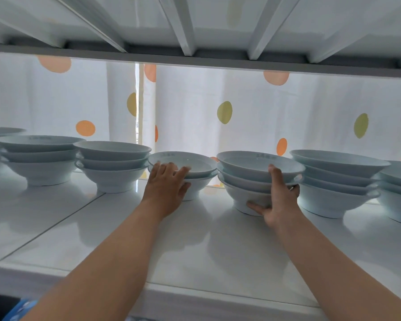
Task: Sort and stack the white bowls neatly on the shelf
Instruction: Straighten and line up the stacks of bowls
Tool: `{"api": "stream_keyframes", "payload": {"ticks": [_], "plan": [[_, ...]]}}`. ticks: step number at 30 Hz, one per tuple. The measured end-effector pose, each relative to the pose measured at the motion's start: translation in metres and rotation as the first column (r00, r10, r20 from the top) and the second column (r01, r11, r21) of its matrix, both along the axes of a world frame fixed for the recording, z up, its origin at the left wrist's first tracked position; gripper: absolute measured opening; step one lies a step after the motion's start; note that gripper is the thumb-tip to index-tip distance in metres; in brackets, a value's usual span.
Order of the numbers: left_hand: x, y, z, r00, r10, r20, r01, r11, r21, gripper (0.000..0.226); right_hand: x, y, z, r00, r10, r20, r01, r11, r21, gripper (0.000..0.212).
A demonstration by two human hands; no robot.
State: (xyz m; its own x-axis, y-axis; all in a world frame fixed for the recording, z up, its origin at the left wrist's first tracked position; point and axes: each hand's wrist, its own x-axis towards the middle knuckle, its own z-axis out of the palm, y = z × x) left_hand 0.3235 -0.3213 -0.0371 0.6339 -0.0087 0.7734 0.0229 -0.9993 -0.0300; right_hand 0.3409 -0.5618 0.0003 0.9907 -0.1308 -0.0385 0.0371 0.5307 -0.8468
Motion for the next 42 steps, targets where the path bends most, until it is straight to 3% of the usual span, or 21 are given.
{"api": "stream_keyframes", "payload": {"ticks": [4, 10, 15, 20, 25, 32, 36, 40, 42], "plan": [[-0.009, 0.0, 0.004, 0.999, -0.016, 0.036, 0.021, 0.988, -0.153, 0.06, 0.0, 0.002, -0.005, 1.0, -0.011, 0.027, 0.012, 0.998, -0.062, 0.079], [-0.026, 0.0, 0.021, 0.988, 0.067, 0.137, 0.009, 0.873, -0.488, 0.041, -0.007, 0.0, -0.007, 1.0, -0.012, 0.013, 0.013, 0.998, -0.061, 0.097], [-0.047, 0.041, 0.03, 0.954, 0.248, 0.17, -0.137, 0.862, -0.488, 0.046, -0.026, 0.003, -0.008, 0.99, 0.018, -0.14, -0.023, 0.999, -0.03, 0.111], [-0.064, 0.082, 0.039, 0.907, 0.381, 0.183, -0.201, 0.77, -0.606, 0.043, -0.057, 0.034, -0.016, 0.992, 0.062, -0.113, -0.074, 0.991, -0.112, 0.088], [-0.073, 0.12, 0.036, 0.922, 0.363, 0.133, -0.172, 0.693, -0.7, 0.042, -0.071, 0.101, 0.006, 0.979, 0.19, -0.077, -0.197, 0.975, -0.106, 0.075], [-0.08, 0.197, 0.042, 0.97, 0.195, 0.147, -0.06, 0.773, -0.631, 0.041, -0.068, 0.209, 0.02, 0.995, 0.071, -0.076, -0.082, 0.986, -0.148, 0.065], [-0.09, 0.264, 0.044, 0.944, 0.256, 0.208, -0.083, 0.796, -0.6, 0.041, -0.068, 0.267, 0.015, 0.996, 0.062, -0.064, -0.073, 0.981, -0.179, 0.048], [-0.106, 0.313, 0.043, 0.935, 0.326, 0.139, -0.153, 0.725, -0.672, 0.041, -0.063, 0.312, 0.014, 0.99, 0.122, -0.067, -0.134, 0.962, -0.238, 0.054], [-0.109, 0.329, 0.04, 0.947, 0.304, 0.1, -0.171, 0.743, -0.647, 0.044, -0.056, 0.327, 0.015, 0.991, 0.118, -0.071, -0.133, 0.953, -0.273, 0.062]]}}
